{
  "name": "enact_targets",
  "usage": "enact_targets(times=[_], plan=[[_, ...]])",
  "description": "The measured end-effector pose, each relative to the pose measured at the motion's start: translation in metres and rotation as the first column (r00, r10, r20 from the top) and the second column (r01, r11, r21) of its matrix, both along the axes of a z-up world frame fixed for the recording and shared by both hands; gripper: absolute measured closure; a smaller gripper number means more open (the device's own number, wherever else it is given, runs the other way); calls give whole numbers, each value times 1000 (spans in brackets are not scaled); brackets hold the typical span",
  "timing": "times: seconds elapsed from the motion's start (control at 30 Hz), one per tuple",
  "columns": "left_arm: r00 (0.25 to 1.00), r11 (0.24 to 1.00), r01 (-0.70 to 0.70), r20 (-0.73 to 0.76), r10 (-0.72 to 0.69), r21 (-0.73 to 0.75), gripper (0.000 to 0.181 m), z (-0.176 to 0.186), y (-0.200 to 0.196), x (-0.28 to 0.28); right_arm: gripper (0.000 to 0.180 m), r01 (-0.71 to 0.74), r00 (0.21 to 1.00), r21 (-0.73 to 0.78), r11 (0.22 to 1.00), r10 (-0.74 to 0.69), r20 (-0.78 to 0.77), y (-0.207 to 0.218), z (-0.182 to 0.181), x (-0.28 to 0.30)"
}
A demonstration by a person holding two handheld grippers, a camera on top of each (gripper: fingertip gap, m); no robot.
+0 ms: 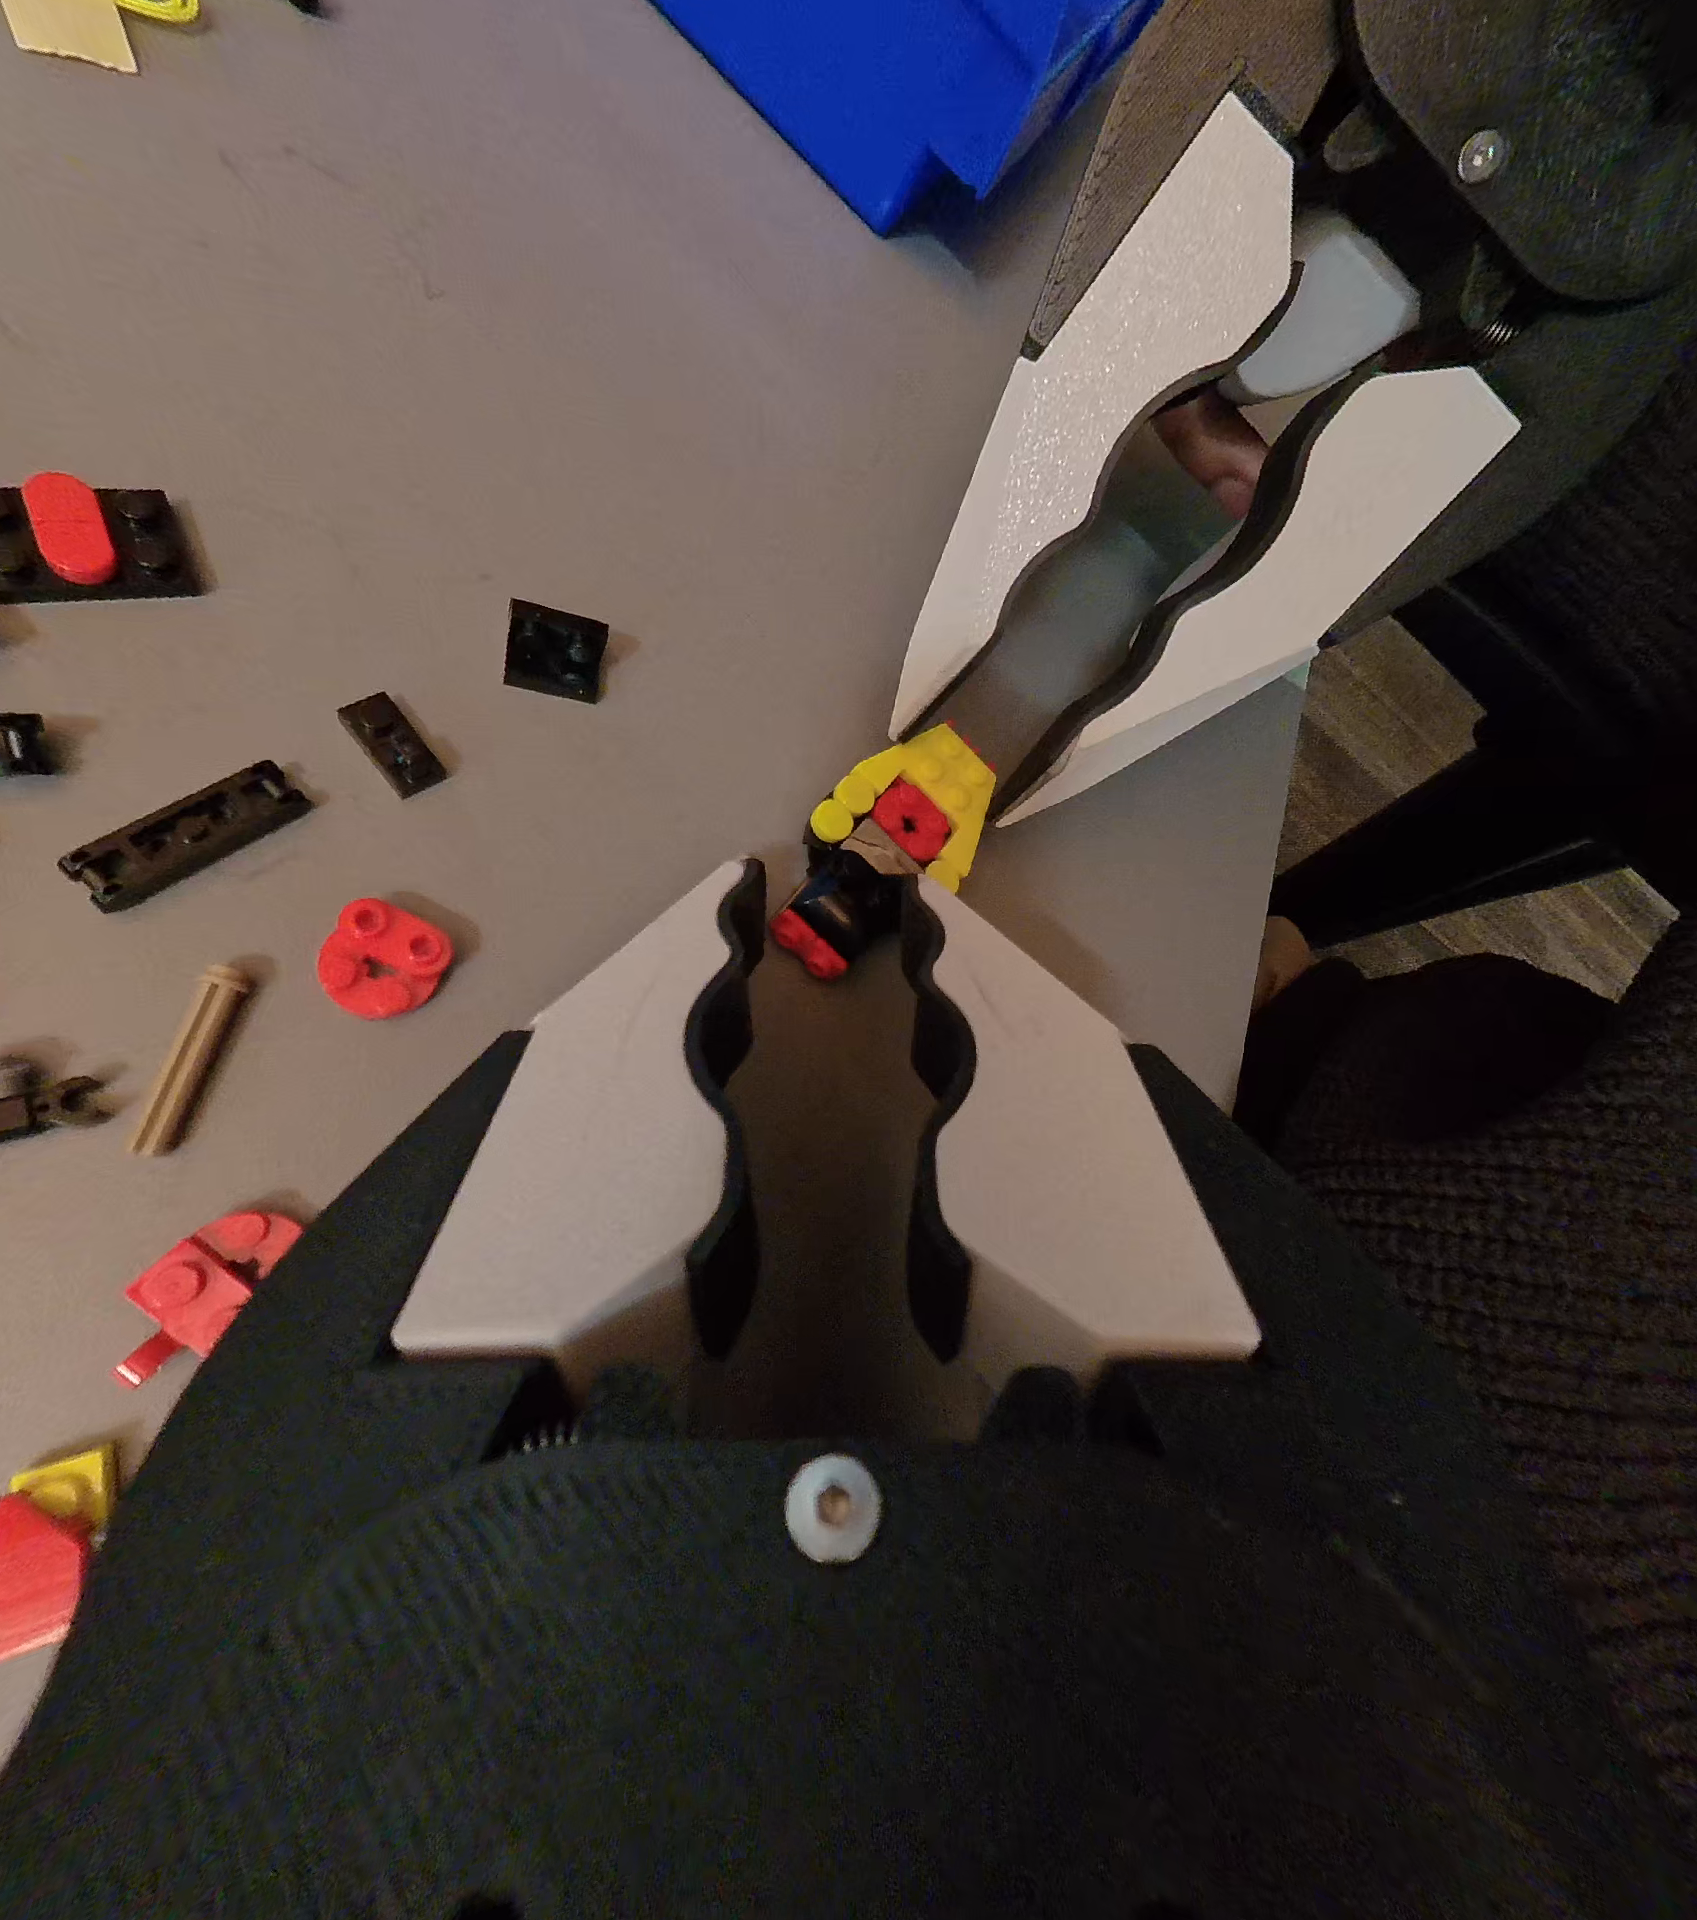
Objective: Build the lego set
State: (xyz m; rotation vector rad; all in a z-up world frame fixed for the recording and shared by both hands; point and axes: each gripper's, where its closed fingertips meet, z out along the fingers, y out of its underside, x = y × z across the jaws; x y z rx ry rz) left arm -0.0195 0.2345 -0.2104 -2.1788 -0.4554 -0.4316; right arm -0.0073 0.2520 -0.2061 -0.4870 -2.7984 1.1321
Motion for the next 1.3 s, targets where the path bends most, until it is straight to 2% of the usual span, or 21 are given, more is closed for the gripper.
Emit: enact_targets(times=[1.3], plan=[[999,1000,-5,46,4,14,159,1,0,0,159,8,1000,-39,999,-7,19,0,0,-1]])
